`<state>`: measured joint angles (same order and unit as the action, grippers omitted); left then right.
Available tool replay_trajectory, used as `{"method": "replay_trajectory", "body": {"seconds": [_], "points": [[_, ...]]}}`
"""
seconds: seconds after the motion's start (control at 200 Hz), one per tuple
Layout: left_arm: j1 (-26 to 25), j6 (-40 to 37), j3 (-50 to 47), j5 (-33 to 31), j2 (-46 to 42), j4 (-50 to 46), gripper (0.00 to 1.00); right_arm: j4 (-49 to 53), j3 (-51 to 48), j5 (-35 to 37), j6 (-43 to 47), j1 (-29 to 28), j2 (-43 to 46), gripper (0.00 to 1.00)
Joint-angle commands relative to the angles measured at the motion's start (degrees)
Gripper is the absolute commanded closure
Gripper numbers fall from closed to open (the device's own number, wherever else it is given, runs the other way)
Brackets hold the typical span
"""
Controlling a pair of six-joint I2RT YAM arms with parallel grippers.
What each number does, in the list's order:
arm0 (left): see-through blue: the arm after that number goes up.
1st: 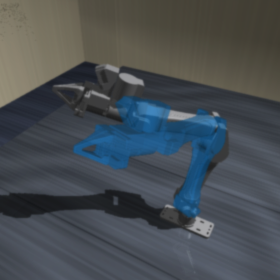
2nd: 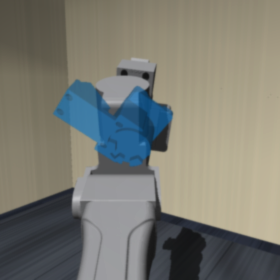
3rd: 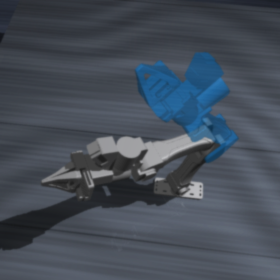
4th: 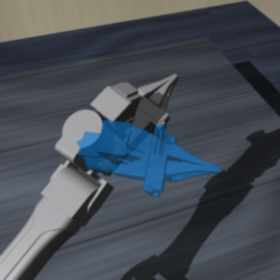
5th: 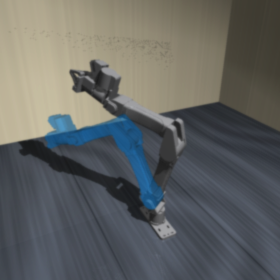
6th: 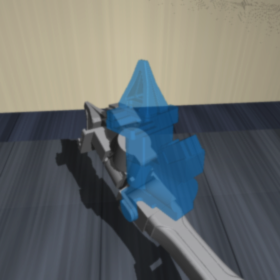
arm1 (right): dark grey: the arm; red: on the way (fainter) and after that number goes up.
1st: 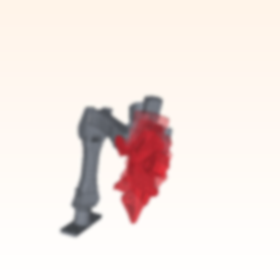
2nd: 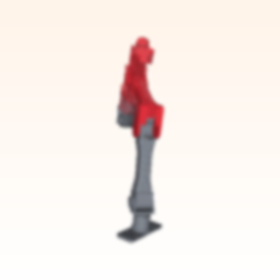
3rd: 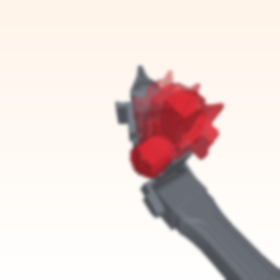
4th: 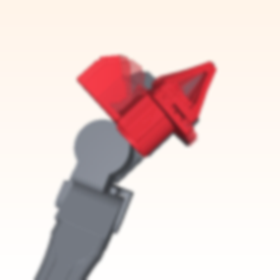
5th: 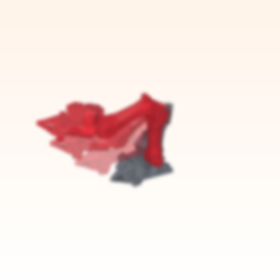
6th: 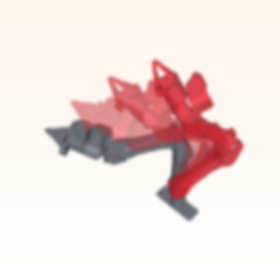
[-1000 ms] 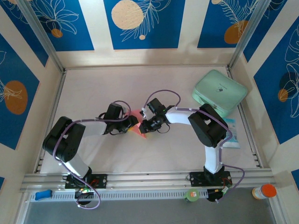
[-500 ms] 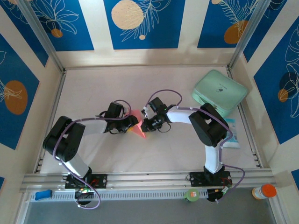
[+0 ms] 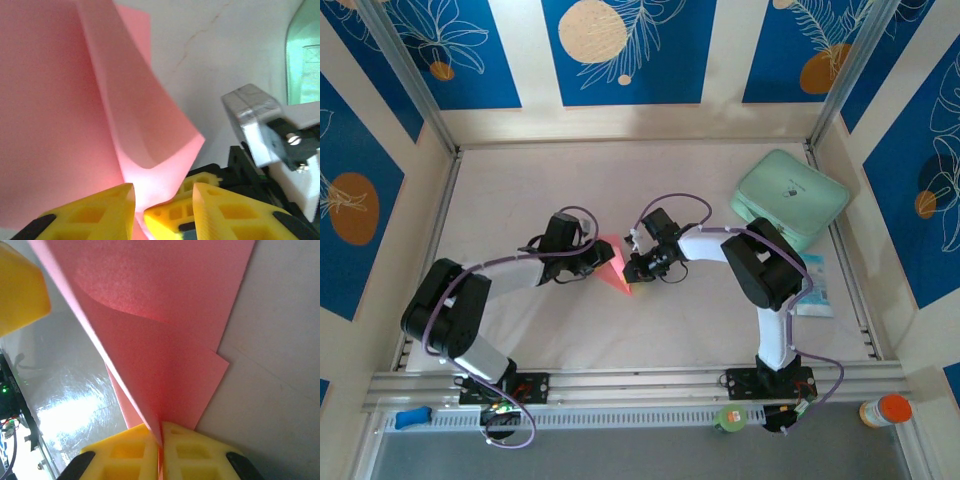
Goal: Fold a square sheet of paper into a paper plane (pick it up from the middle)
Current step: Fourth fold the wing at the center of the table.
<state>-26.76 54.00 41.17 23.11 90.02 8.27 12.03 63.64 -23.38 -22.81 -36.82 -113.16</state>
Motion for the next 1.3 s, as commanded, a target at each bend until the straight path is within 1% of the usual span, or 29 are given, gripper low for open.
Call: {"method": "replay_trajectory", "body": {"seconds": [0.0,0.15,0.3,0.495,0.605,0.905,1.03,1.291], "points": [[0.2,-0.5,0.3,3.5,2.5,4.5,0.67,2.1,0.2,-0.2,-0.4,0.3,-2.0,0.91],[0.1,2.2,-0.1,6.2,5.8,10.2,0.73,2.2,0.2,-0.2,-0.4,0.6,-2.3,0.90],[0.1,3.7,0.0,7.1,7.9,12.7,0.75,2.3,0.2,-0.1,-0.4,0.7,-2.3,0.89],[0.1,3.8,0.0,4.4,8.3,9.1,0.77,2.7,0.1,0.0,-0.5,1.0,-2.4,0.85],[0.2,3.7,0.1,3.1,8.5,6.9,0.78,2.6,-0.1,-0.3,-0.5,1.1,-2.3,0.84],[0.7,4.1,0.2,2.2,9.3,6.0,0.79,2.2,-0.5,-0.8,-0.6,1.2,-2.1,0.81],[0.7,4.2,0.6,2.8,9.8,6.6,0.79,2.2,-0.8,-0.7,-0.7,1.3,-2.1,0.81],[0.8,4.3,0.7,3.8,9.3,7.5,0.76,2.0,-1.2,-0.8,-0.8,1.3,-2.4,0.87]]}}
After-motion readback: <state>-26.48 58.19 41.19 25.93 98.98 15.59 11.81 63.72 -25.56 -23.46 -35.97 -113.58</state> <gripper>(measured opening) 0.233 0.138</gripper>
